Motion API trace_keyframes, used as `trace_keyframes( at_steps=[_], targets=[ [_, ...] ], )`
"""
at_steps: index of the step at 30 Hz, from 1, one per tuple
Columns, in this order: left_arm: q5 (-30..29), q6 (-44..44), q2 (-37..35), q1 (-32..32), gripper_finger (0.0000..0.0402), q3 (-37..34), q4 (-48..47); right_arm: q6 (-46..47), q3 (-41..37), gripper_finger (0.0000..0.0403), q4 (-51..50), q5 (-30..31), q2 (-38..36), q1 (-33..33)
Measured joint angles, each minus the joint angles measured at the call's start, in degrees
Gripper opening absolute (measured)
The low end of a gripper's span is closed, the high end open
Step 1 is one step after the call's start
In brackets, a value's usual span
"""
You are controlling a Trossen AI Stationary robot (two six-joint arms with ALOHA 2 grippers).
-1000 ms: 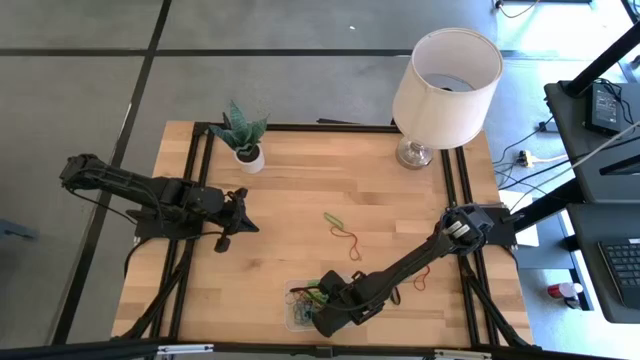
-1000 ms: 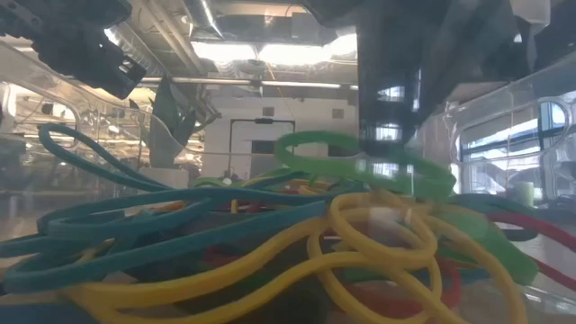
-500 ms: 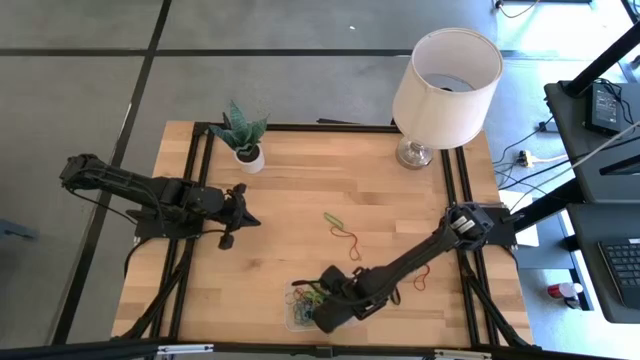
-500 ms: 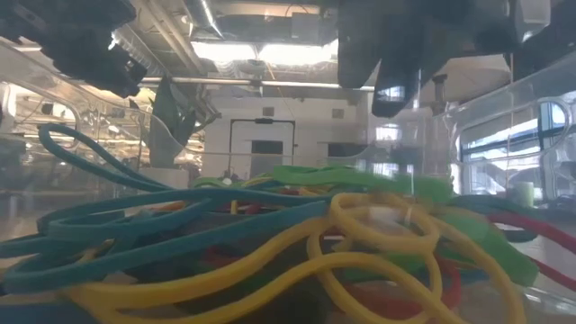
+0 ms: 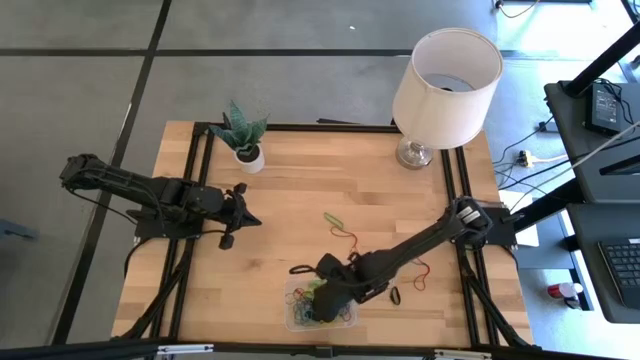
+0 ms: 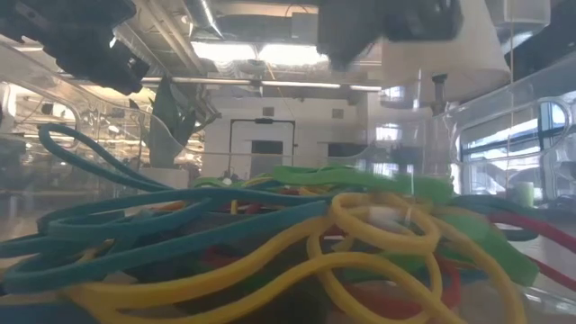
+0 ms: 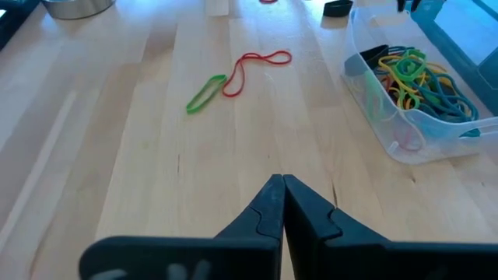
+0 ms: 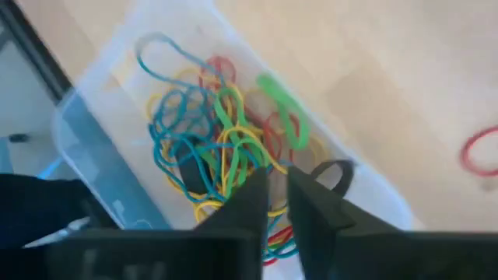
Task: Pick and place rubber bands into bin
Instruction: Put the black rubber band into the transparent bin
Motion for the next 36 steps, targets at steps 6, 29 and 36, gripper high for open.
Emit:
trace_keyframes(
  at_steps=[6,29,36],
  targets=[
    [0.00,-0.02,0.00,0.00,0.0005,0.00,0.88,-1.57,0.02,0.0011,-8.36,4.06,-4.17,0.00],
    [0.26,-5.64,0.00,0.00,0.0003,0.00,1.46,29.89,-23.74,0.0001,-7.75,0.73,-13.84,18.88],
    [0.26,-8.74,0.00,0.00,0.0003,0.00,1.46,48.86,-40.85,0.0016,3.93,0.48,-23.19,21.96]
  ],
)
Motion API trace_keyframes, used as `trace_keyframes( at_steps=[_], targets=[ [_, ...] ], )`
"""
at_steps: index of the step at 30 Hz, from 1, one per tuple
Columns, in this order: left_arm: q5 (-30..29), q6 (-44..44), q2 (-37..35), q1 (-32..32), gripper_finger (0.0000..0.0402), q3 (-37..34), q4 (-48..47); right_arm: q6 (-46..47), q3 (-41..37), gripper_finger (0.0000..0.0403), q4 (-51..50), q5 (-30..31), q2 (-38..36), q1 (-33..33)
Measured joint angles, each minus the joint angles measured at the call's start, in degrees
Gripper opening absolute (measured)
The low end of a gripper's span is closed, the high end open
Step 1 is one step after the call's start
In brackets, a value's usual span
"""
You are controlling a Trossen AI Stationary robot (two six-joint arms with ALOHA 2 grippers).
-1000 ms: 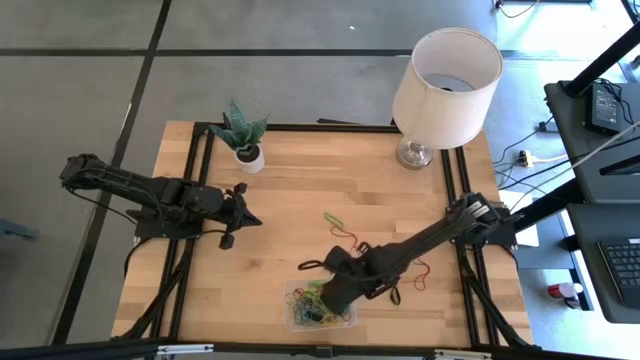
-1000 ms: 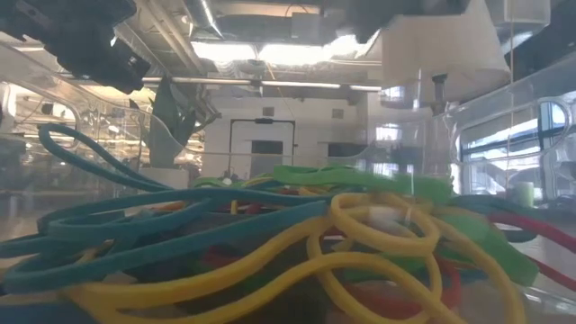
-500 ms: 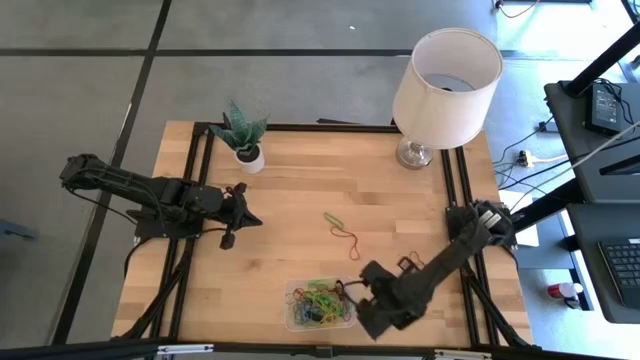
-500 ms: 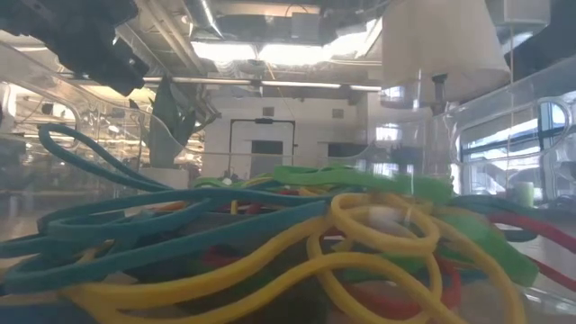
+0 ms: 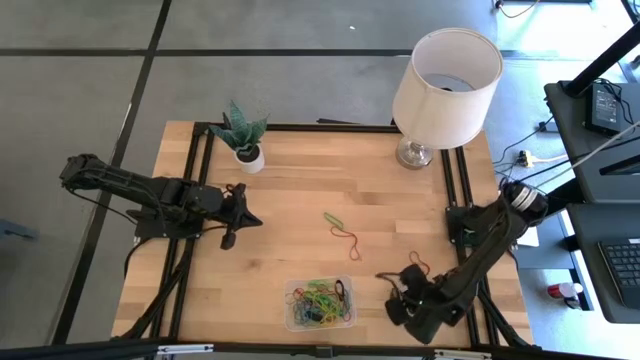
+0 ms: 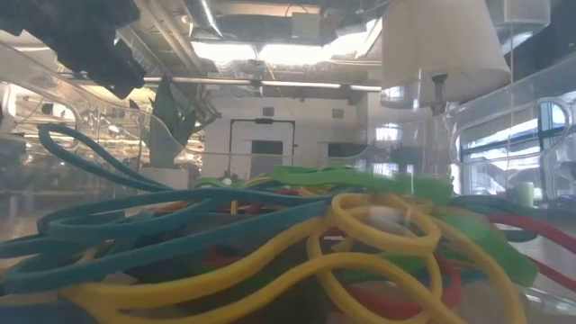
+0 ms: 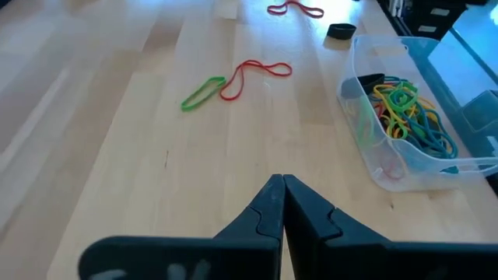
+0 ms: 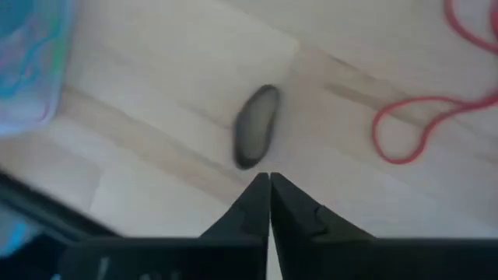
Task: Pick and place rubber bands into bin
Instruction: Put the black rubber band into the transparent bin
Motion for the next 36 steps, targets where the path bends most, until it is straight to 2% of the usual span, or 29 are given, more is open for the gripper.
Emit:
trace_keyframes(
  at_steps=[11,17,22,25,27,29,32,36],
  targets=[
    [-0.04,-2.89,0.00,0.00,0.0003,0.00,-0.23,2.19,-7.41,0.0112,7.53,-0.83,-0.02,-1.61],
    [-1.46,-2.80,0.00,-0.02,0.0003,0.00,-0.26,2.00,-10.99,0.0133,11.99,-0.81,-0.01,-3.17],
    [-2.53,-2.75,-0.01,0.00,0.0005,0.00,-0.26,1.92,-14.21,0.0114,20.12,-1.06,0.81,-4.01],
    [-2.82,-2.74,0.00,-0.02,0.0005,0.00,-0.40,0.71,-13.78,0.0078,19.68,-2.80,2.43,-4.24],
    [-2.80,-2.74,-0.02,-0.02,0.0005,0.00,-0.39,-1.23,-13.06,0.0039,18.65,-3.56,2.96,-4.28],
    [-2.81,-2.74,-0.01,-0.02,0.0005,0.00,-0.41,-2.48,-11.40,0.0012,16.60,-3.16,3.13,-4.24],
    [-2.80,-2.70,-0.02,-0.02,0.0005,0.00,-0.42,-2.50,-7.27,0.0013,12.21,-1.07,3.23,-4.24],
    [-2.80,-1.41,0.00,-0.02,0.0006,0.00,-0.41,-3.85,0.26,0.0005,0.92,0.82,3.04,-4.24]
  ],
)
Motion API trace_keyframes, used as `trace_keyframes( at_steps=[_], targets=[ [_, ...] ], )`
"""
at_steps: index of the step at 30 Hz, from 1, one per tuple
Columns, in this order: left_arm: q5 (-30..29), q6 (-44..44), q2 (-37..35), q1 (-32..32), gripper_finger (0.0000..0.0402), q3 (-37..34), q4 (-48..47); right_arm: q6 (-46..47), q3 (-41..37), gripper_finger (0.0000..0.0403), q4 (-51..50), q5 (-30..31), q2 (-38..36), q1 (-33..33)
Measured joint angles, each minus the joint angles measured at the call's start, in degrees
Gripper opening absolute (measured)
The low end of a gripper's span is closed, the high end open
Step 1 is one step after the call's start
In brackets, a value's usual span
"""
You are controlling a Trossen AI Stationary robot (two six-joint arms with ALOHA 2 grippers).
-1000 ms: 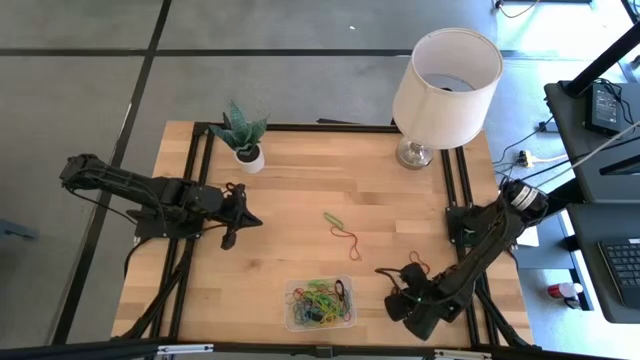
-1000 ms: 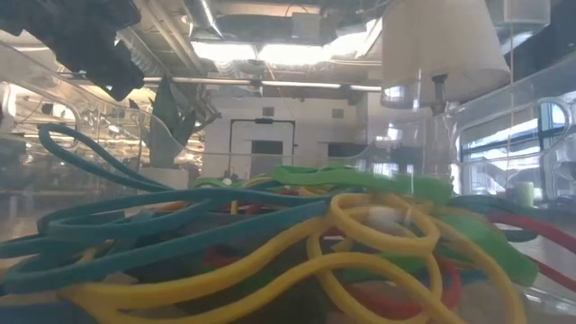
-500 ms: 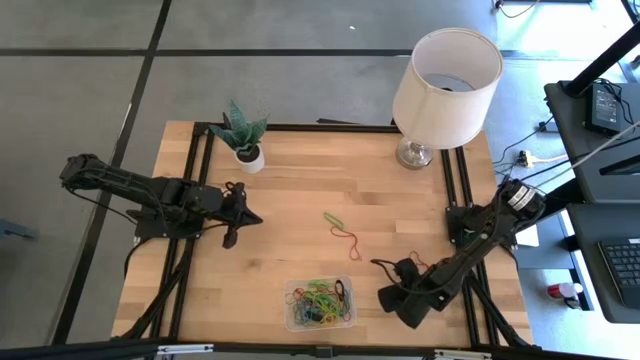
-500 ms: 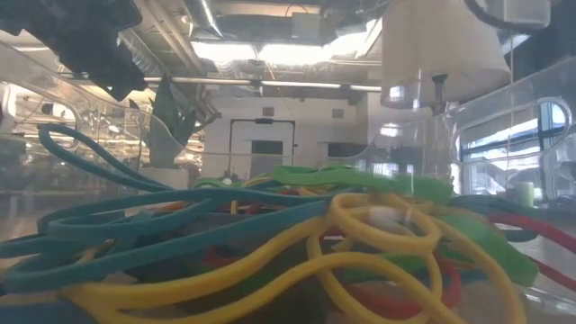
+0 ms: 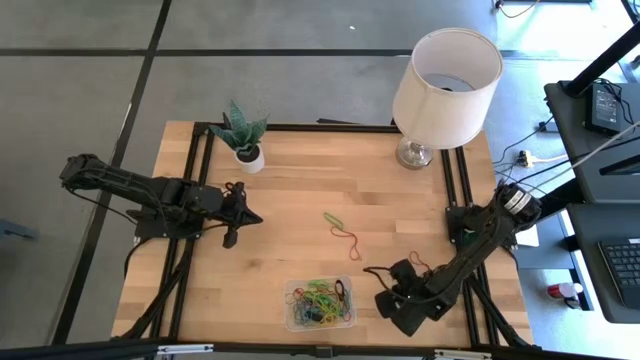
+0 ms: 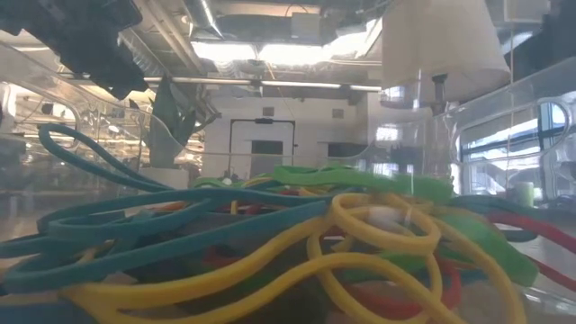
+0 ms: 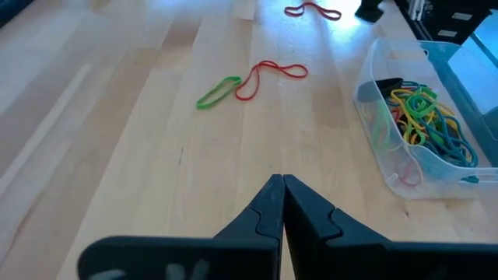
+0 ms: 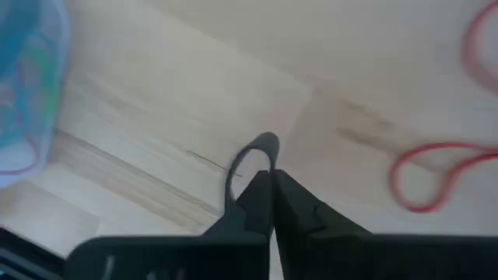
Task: Pick and place rubber bands into bin
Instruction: Put the black rubber band into the transparent bin
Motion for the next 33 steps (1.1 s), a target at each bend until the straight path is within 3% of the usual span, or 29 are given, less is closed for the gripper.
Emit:
trace_keyframes(
  at_steps=[6,10,13,18,22,27,33],
  targets=[
    [0.00,0.17,-0.02,0.00,0.0006,0.00,0.08,-3.55,13.94,0.0004,-15.15,6.88,-0.04,-0.25],
    [0.00,0.17,-0.02,0.00,0.0006,0.00,0.15,-13.10,21.26,0.0003,-16.47,16.60,-0.07,-1.59],
    [0.00,0.17,0.00,0.01,0.0006,0.00,0.15,-20.21,26.16,0.0002,-15.92,19.30,1.51,-4.09],
    [0.00,0.20,-0.02,0.00,0.0006,0.00,0.12,-36.30,34.19,0.0002,-10.41,18.81,8.67,-9.13],
    [0.00,0.20,-0.02,0.00,0.0006,0.00,-0.02,-45.05,40.66,0.0001,-7.31,13.17,16.25,-12.36],
    [0.00,0.20,0.00,0.02,0.0006,0.00,-0.26,-46.47,45.88,0.0001,-7.19,6.35,24.44,-14.13],
    [0.00,0.20,-0.02,0.02,0.0006,0.00,-0.30,-43.25,47.10,0.0006,-4.52,3.76,29.76,-15.00]
  ],
)
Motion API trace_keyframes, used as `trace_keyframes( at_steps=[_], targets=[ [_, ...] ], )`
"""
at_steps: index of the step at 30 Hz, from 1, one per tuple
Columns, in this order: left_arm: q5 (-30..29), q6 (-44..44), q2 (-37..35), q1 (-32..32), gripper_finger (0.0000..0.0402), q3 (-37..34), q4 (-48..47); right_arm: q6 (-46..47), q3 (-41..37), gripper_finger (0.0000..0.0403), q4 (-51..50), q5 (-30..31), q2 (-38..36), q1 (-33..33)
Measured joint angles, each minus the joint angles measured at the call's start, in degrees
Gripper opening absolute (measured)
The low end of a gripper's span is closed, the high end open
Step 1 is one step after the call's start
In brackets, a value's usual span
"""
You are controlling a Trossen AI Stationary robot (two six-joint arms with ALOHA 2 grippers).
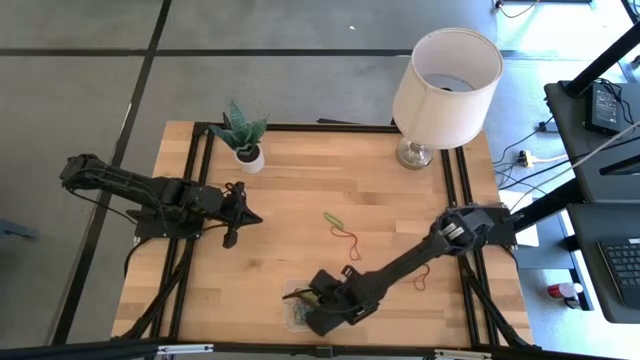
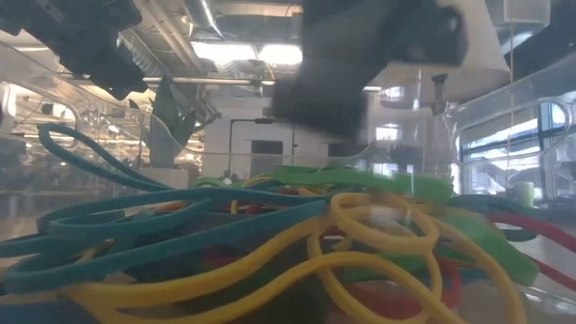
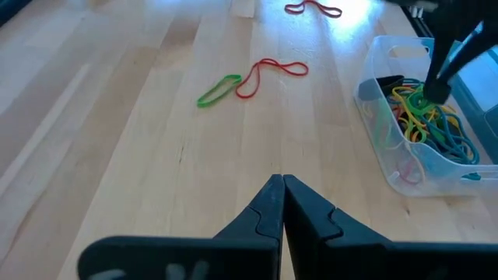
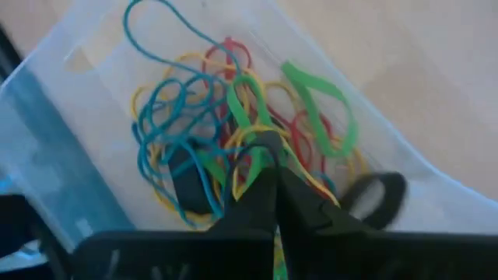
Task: Pick and place rubber bands into bin
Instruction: Put the black rubber band into the transparent bin, then put the green rubber band into the transparent bin
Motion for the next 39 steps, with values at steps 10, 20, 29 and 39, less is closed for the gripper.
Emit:
trace_keyframes(
  at_steps=[10,20,29,39],
  targets=[
    [0.02,0.00,0.00,0.00,0.0006,0.00,-0.03,1.56,0.07,0.0061,4.86,-1.12,1.33,-1.26],
    [0.04,0.00,0.00,-0.02,0.0006,0.00,-0.03,1.46,0.07,0.0119,3.61,-6.77,0.44,-1.44],
    [0.92,-0.08,0.02,0.00,0.0006,0.00,0.85,-7.19,0.09,0.0066,-3.48,2.88,-7.45,-0.67],
    [1.64,-1.41,7.94,0.00,0.0003,3.56,4.01,-6.05,-21.46,0.0003,-3.84,8.89,-23.46,0.81]
  ],
)
